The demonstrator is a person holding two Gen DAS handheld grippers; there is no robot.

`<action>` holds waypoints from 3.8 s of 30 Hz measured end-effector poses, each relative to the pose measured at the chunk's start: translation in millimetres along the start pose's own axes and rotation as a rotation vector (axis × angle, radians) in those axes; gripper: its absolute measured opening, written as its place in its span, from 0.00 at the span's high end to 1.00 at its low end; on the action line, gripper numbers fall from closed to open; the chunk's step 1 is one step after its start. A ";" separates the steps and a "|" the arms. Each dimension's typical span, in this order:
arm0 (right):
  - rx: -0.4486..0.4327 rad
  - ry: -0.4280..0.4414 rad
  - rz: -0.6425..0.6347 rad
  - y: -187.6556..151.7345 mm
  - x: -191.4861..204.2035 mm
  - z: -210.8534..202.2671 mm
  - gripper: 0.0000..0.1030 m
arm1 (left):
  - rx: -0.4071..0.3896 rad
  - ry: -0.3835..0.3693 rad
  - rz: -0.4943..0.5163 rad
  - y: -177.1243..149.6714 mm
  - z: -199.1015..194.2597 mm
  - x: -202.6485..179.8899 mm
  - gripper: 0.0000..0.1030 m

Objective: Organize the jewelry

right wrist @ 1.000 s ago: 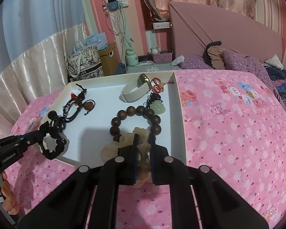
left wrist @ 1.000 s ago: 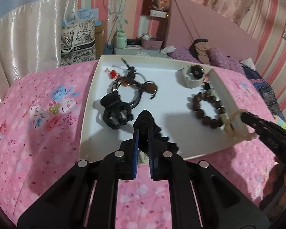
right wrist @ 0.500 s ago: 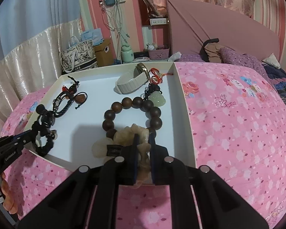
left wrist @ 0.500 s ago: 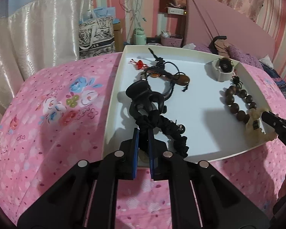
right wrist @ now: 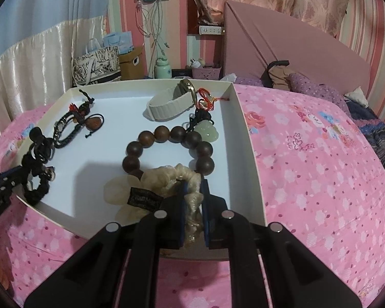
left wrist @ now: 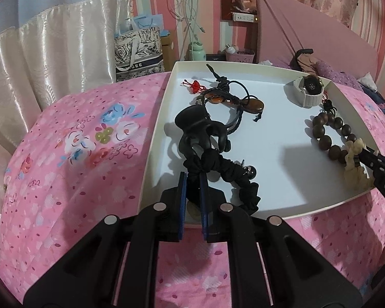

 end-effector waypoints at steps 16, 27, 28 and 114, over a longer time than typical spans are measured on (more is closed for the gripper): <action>-0.090 -0.037 -0.033 6.2 -0.8 -31.5 0.31 | -0.022 0.014 0.000 3.4 -17.9 -4.5 0.63; -0.143 -0.028 -0.086 -3.2 2.1 -114.4 0.12 | -0.186 -0.043 -0.052 -12.9 -139.7 6.8 0.03; -0.149 -0.035 -0.093 -6.8 2.3 -123.2 0.11 | -0.190 -0.049 -0.054 -13.7 -147.0 7.6 0.03; -0.217 -0.089 -0.040 -94.7 -3.1 -188.7 0.03 | -0.315 0.035 -0.044 -130.4 -213.1 15.1 0.03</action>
Point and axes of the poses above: each gripper's, at about its wrist camera, not at the fingertips, and z roughly the way its jaws point, x to its left, y to its top, the point moved 4 cm from there along z, roughly the way its jaws point, and after that the axes turned 13 degrees about -z, right-handed, at the moved point
